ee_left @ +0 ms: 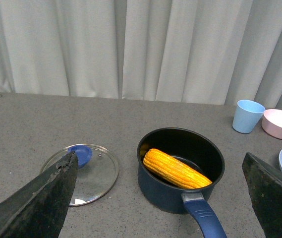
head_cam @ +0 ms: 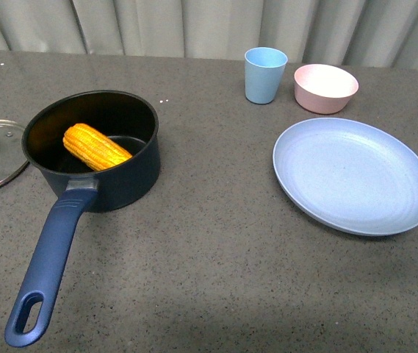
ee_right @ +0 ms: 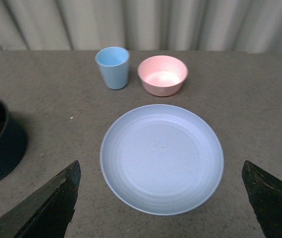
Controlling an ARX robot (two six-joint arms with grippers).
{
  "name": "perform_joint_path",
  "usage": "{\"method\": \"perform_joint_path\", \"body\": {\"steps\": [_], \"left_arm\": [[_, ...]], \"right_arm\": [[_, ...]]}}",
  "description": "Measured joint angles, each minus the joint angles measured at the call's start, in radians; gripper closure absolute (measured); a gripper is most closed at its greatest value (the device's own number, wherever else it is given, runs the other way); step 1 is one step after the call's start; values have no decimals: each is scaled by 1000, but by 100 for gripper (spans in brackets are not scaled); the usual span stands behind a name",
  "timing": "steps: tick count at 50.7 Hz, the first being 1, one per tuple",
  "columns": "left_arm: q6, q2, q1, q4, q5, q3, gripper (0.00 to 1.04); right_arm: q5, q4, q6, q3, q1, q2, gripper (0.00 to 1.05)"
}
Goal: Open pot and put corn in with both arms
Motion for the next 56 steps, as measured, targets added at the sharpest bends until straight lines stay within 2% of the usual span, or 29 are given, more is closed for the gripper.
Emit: {"method": "perform_joint_path", "body": {"steps": [11, 14, 17, 21, 27, 36, 42, 46, 49, 56], "left_arm": [[0, 0, 0, 0, 0, 0, 7], [0, 0, 0, 0, 0, 0, 7], [0, 0, 0, 0, 0, 0, 7], [0, 0, 0, -1, -3, 0, 7], [0, -1, 0, -1, -1, 0, 7], [0, -1, 0, -1, 0, 0, 7], [0, -1, 0, -1, 0, 0, 7], [0, -1, 0, -1, 1, 0, 7], [0, -1, 0, -1, -1, 0, 7], [0, -1, 0, -1, -1, 0, 7]], "right_arm": [[46, 44, 18, -193, -20, -157, 9], [37, 294, -51, -271, -37, -115, 19], [8, 466, -100, -334, -63, -107, 28], [-25, 548, -134, -372, -106, -157, 40], [-93, 477, -158, -379, -172, -280, 62], [-182, 318, -167, -385, -268, -451, 103], [-229, 233, -170, -385, -313, -541, 104], [-339, 174, -170, -386, -407, -601, 104], [-340, 143, -170, -386, -436, -637, 104], [-349, 86, -170, -386, -438, -691, 104]]}}
